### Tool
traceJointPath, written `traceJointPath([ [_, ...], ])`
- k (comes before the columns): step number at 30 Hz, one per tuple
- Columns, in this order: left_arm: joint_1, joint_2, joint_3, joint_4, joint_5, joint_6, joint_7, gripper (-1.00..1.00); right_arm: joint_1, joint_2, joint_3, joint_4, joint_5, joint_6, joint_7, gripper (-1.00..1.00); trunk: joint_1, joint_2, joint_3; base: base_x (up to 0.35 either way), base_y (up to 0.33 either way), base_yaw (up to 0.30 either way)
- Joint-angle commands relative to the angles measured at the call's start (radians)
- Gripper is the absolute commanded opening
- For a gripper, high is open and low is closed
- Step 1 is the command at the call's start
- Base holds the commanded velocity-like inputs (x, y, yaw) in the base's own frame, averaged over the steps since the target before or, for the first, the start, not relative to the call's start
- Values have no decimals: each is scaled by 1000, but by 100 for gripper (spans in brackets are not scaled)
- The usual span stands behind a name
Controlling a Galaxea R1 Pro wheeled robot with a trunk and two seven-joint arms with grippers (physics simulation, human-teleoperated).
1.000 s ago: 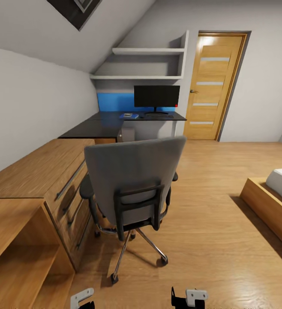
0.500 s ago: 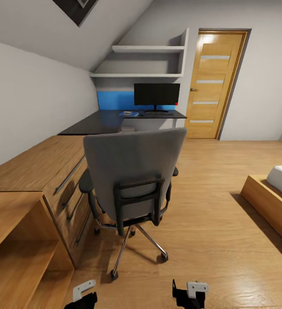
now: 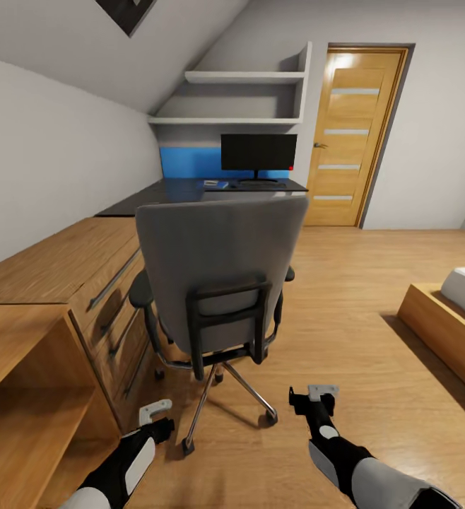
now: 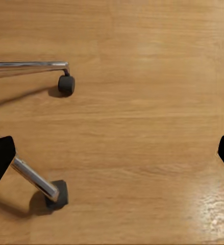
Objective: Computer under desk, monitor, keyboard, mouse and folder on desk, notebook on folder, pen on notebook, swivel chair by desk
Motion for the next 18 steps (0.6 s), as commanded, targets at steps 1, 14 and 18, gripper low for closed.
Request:
traceJointPath([
  [1,-16,1,-3,2,7,15,6,100,-17,-3,8,0,-8,12,-5,100,4,-8,-4,0,0,0],
  [14,-130,5,0,61,7,77,5,100,-144,-39,4,1,-20,148,-5,100,43,-78,-47,0,0,0],
  [18,-135,7,-1,60,6,58,5,100,-149,-38,4,0,-22,154,-5,100,45,-79,-63,0,0,0],
])
